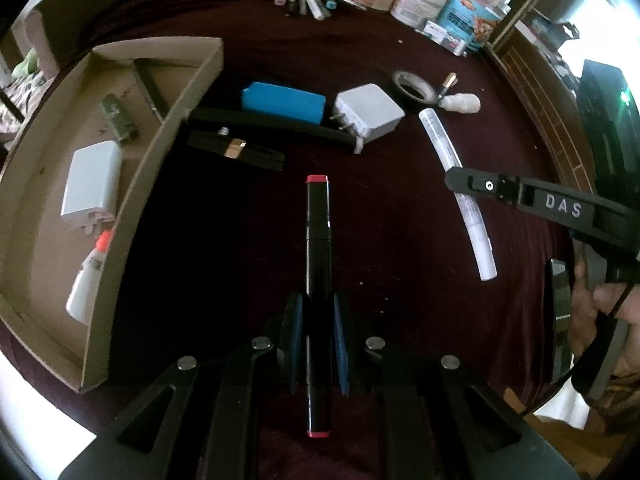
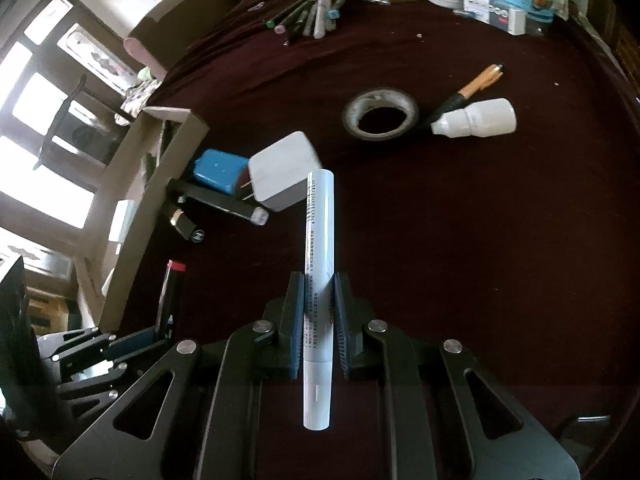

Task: Organize rigid objects
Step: 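Carry the black marker and white tube over the cardboard tray with both grippers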

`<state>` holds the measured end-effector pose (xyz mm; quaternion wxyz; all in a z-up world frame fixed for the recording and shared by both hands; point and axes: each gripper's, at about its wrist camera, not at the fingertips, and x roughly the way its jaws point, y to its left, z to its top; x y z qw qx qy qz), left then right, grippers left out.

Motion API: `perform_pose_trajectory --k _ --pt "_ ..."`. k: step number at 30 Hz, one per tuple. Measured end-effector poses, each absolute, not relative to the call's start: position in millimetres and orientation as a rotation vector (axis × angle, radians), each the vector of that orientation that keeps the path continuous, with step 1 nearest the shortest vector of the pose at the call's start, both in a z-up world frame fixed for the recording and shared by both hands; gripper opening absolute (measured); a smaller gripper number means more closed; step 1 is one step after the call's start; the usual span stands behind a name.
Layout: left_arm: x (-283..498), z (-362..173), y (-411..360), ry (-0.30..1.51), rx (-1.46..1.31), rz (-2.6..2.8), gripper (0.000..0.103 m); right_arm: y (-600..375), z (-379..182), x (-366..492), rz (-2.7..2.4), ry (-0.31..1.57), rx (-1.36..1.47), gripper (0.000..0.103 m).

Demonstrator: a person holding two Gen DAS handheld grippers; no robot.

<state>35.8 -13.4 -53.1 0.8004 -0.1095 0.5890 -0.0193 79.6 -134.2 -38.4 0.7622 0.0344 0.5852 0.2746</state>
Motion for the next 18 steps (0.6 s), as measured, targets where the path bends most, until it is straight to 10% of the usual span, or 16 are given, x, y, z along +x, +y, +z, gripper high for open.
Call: perform_pose_trajectory --k 18 --pt "18 -18 77 1.202 -0.367 0.004 0.013 -61 -20 72 0.7 1.291 0.042 0.014"
